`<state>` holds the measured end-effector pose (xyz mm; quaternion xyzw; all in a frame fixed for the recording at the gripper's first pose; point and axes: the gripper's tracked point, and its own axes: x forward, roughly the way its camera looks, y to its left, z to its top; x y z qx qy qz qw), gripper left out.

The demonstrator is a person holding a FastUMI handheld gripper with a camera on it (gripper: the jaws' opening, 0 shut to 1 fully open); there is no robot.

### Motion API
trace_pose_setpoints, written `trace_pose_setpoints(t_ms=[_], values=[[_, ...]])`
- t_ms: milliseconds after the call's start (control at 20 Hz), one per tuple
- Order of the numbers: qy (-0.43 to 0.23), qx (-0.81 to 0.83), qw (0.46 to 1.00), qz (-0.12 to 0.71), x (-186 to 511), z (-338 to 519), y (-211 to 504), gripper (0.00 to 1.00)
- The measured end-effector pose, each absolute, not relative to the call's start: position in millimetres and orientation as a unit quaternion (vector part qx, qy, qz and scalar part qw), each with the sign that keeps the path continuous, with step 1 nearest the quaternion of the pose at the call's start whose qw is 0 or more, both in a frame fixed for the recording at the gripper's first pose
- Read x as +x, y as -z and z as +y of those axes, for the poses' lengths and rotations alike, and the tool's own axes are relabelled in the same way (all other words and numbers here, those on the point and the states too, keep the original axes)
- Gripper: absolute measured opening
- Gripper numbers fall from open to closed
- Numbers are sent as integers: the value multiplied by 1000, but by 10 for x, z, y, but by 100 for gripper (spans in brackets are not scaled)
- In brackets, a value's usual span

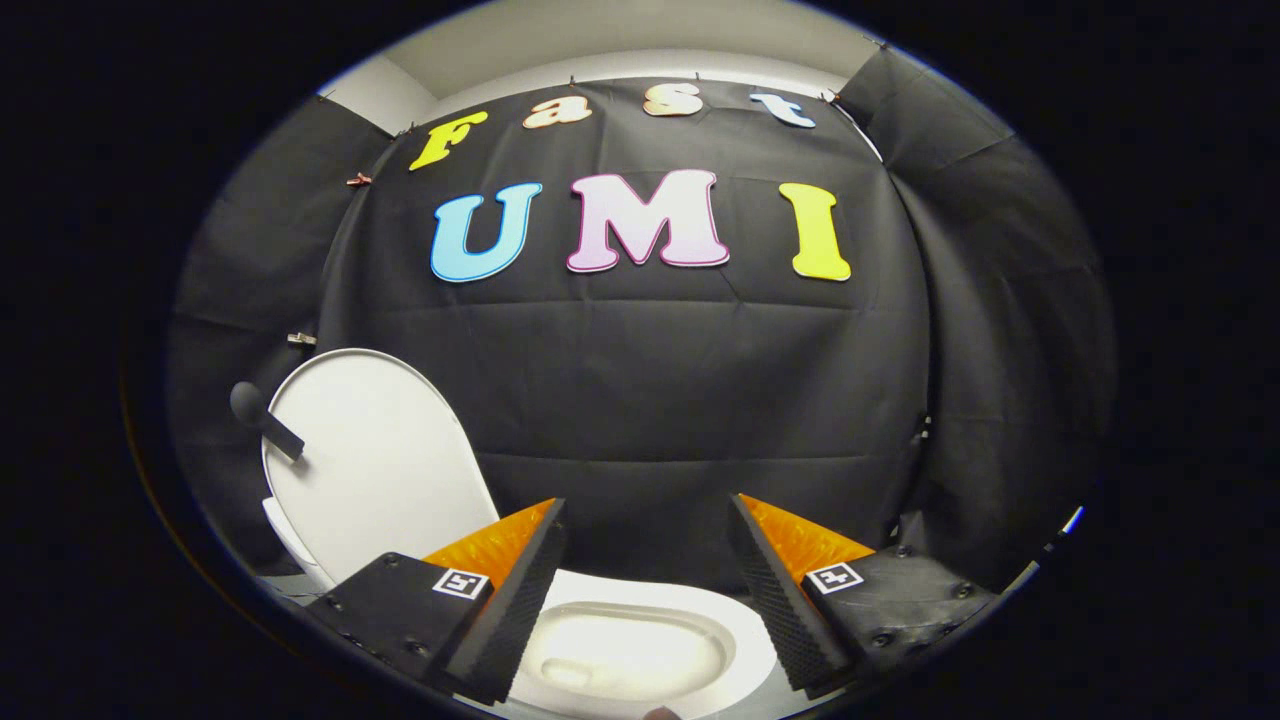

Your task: Open the toilet lid.

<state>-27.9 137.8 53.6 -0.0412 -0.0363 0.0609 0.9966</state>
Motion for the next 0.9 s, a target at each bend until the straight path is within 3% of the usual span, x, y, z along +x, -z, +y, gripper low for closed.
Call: trace_pose_setpoints(t_ms=[200, 900], values=[[-41, -36, 997, -63, -365, 1140, -392, 99], [-24, -37, 998, -41, -281, 919, -145, 99]])
